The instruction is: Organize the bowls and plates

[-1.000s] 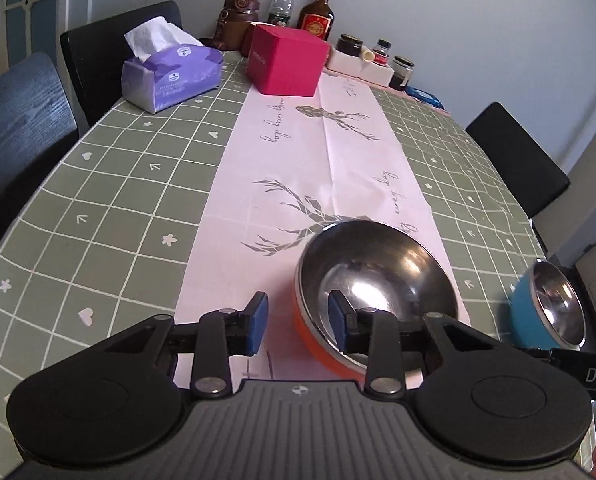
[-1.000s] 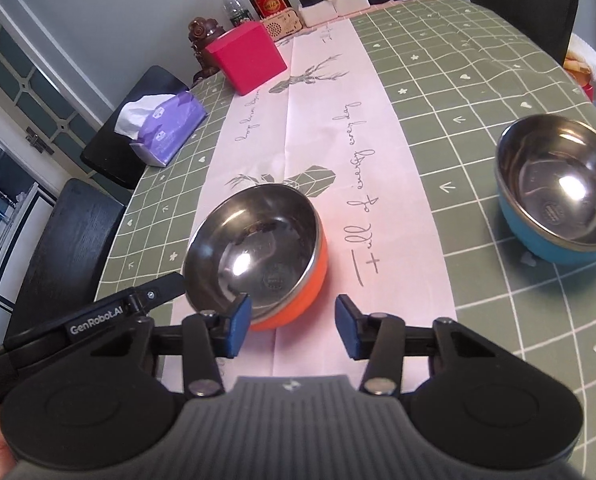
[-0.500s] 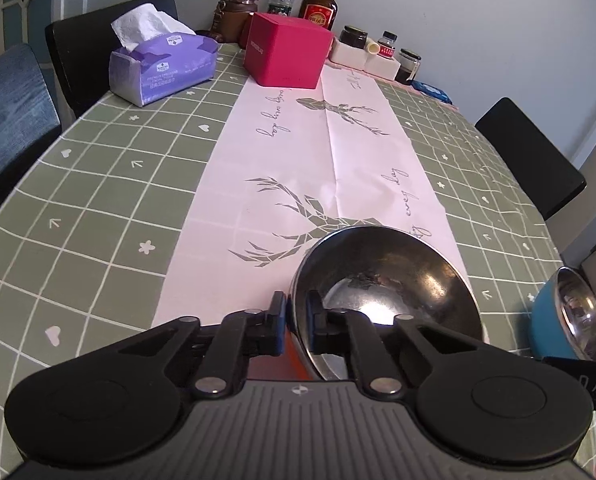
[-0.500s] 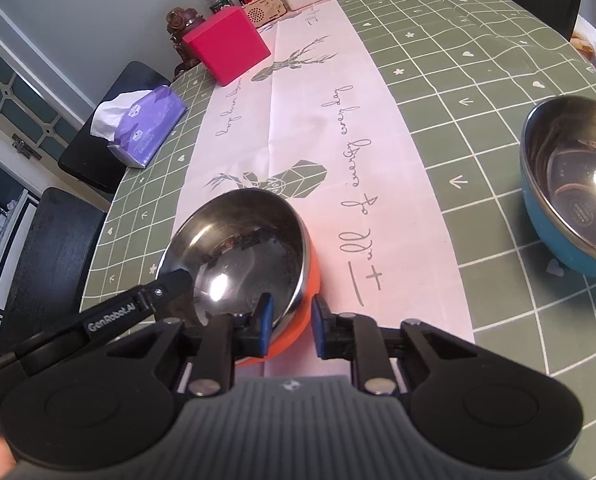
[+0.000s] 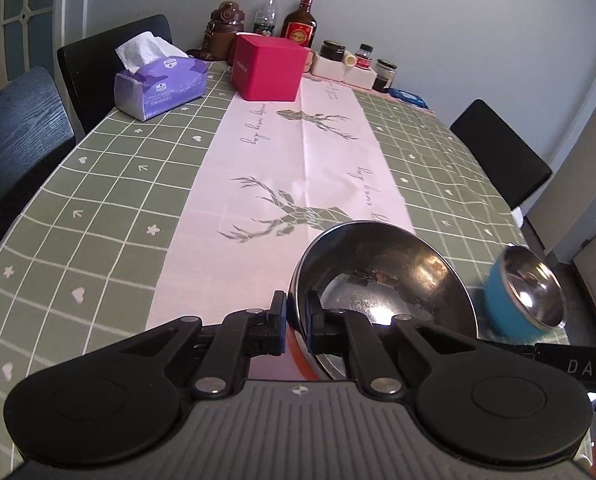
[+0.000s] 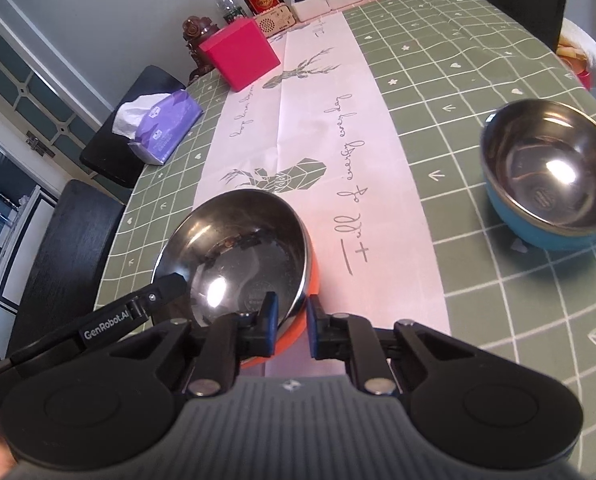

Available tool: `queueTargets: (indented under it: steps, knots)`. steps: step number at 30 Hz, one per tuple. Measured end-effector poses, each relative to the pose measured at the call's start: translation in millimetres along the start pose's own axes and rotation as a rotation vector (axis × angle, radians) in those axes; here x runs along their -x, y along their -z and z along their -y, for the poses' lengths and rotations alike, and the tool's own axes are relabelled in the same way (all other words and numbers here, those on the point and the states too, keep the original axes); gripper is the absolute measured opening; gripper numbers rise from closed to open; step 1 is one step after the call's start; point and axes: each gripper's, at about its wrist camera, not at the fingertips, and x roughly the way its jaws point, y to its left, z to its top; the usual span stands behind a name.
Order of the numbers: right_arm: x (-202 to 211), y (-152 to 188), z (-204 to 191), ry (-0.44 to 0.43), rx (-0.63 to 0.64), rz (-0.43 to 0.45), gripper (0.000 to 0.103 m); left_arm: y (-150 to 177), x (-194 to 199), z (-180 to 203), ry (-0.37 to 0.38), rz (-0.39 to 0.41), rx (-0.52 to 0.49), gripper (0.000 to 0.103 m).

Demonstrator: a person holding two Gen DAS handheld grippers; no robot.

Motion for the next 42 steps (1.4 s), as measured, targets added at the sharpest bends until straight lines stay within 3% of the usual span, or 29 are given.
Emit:
queueTargets:
  steps: [4, 8, 16, 26, 42]
  knots:
    - [39, 24, 12, -0.012, 0.000, 0.016, 0.012, 22, 36, 21, 0.015, -0.009, -0.027, 0.011]
    - [74, 51, 29, -0.008, -0.001, 0.036, 0.011, 48, 63, 38, 0.081, -0.020, -0.040, 0.013]
    - [117, 99, 76, 0.021, -0.069, 0.066, 0.009, 96, 81, 65, 0.182, -0.074, -0.074, 0.015]
    - [133, 120, 104, 0.068, -0.112, 0.098, 0.007, 127, 62, 74, 0.256, -0.197, -0.039, 0.015]
    - [121, 122, 113, 0.118, -0.115, 0.050, 0.007, 135, 55, 76, 0.260, -0.265, -0.036, 0.017]
